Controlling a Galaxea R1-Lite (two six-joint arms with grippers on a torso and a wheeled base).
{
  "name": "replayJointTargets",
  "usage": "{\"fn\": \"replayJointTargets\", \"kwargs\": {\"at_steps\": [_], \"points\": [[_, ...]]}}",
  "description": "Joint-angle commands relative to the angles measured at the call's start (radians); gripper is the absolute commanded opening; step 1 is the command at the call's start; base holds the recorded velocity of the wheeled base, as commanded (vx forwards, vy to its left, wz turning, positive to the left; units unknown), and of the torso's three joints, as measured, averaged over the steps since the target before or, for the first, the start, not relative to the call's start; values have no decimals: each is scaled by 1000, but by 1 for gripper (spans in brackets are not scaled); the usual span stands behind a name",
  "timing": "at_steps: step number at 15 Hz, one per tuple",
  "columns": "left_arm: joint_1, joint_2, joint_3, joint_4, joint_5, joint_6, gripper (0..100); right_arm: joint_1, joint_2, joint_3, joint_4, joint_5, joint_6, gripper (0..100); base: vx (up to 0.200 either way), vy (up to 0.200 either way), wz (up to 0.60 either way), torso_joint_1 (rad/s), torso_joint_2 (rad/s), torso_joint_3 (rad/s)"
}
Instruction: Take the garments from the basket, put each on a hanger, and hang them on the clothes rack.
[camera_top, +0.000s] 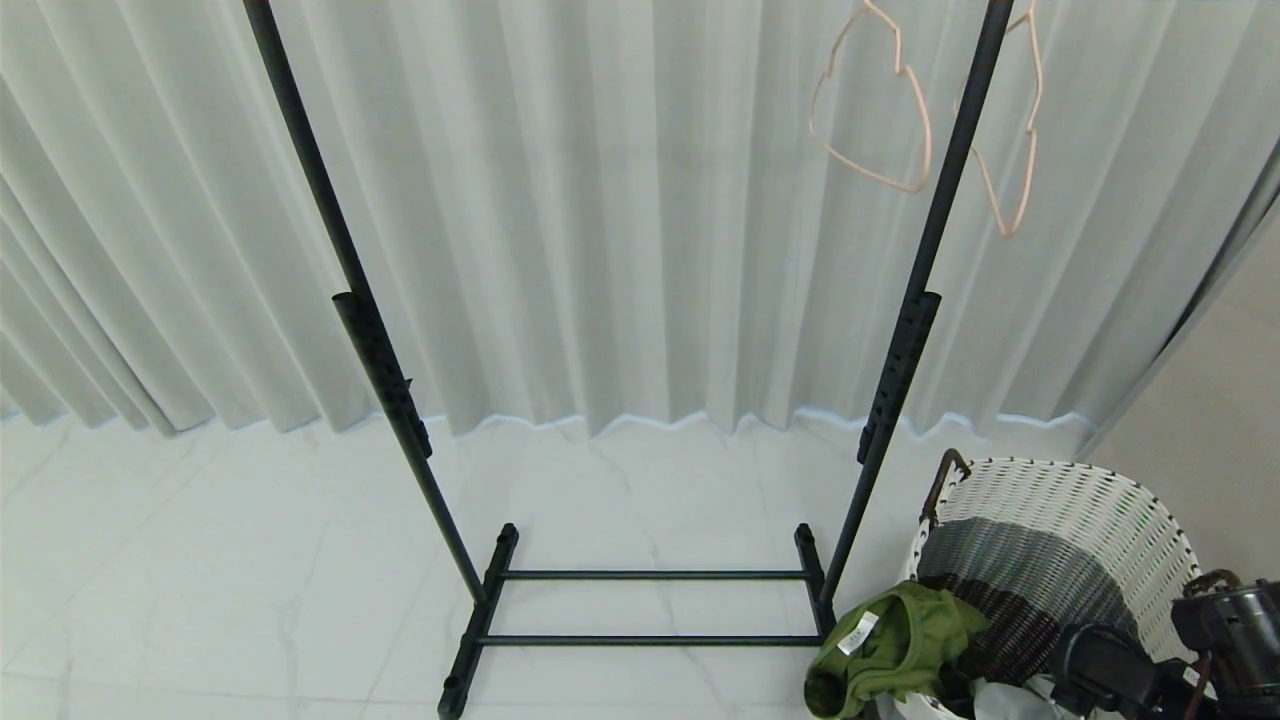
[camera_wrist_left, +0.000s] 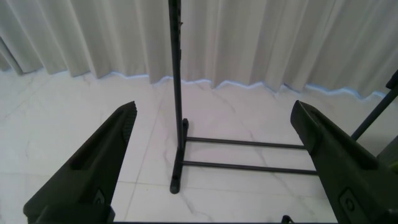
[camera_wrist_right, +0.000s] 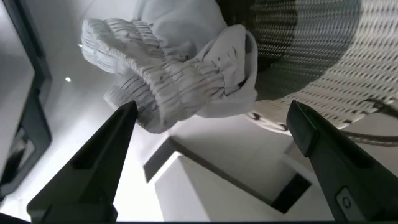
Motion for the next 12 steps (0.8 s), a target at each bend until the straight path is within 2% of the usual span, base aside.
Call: {"fn": "replayJointTargets", "kwargs": {"at_steps": [1,4,7,10,12], "points": [[1,0,0,-1,0,0,100,-1,22,1,-11,-2,16,0,0,0,0,0,0,0],[1,0,0,-1,0,0,100,-1,43,6,-81,-2,40,0,0,0,0,0,0,0],[1,0,0,-1,0,-1,100,-1,36,9,-89,-10,58,0,0,0,0,0,0,0],[1,0,0,-1,0,-1,100,-1,-27,9,-86,-83,94,0,0,0,0,0,0,0],[1,0,0,-1,0,-1,100,-2,-104,4,-41,-183,97,0,0,0,0,0,0,0]]}}
